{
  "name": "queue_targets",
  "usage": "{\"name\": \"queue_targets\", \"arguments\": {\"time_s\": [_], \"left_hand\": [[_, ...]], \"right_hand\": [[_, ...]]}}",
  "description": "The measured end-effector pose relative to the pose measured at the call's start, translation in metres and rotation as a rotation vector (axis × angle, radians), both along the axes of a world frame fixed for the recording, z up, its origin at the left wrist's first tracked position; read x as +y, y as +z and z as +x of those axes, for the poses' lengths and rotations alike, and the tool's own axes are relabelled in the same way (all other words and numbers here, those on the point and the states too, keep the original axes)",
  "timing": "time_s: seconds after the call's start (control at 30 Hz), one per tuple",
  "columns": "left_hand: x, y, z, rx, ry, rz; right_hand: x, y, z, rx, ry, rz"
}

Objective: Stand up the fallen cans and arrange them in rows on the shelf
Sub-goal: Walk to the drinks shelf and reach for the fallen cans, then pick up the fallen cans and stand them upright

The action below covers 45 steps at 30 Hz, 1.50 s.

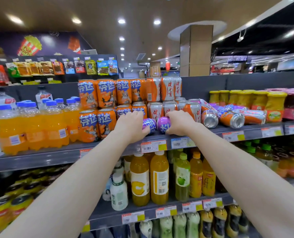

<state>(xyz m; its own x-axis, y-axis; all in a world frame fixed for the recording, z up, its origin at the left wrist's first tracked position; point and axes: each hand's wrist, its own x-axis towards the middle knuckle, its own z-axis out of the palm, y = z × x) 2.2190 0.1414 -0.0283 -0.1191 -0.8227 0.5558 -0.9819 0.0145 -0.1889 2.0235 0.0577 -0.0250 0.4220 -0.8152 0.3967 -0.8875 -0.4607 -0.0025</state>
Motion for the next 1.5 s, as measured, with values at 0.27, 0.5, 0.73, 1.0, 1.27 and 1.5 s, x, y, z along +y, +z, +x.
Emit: {"name": "queue_targets", "arguments": {"time_s": [0.27,0.5,0.73,1.0,1.27,1.5], "left_hand": [[-0.016,0.007,-0.002,-0.006,0.073,0.117],[-0.024,0.008,-0.005,0.025,0.129,0.197],[-0.029,0.001,-0.006,0.040,0.131,0.147],[-0.026,-0.005,-0.003,0.209,0.082,-0.027],[-0.017,-0.008,0.001,0.603,-0.074,-0.158],[-0.011,-0.010,0.002,0.708,0.006,-0.151]], "right_hand": [[-0.006,0.007,-0.016,-0.266,0.056,0.010],[-0.017,0.005,-0.015,-0.630,0.154,0.170],[-0.022,-0.006,-0.004,-0.890,0.206,0.336],[-0.030,-0.011,-0.008,-0.893,0.191,0.358],[-0.022,-0.014,-0.007,-0.883,0.194,0.310],[-0.012,-0.021,-0.012,-0.815,0.185,0.267]]}}
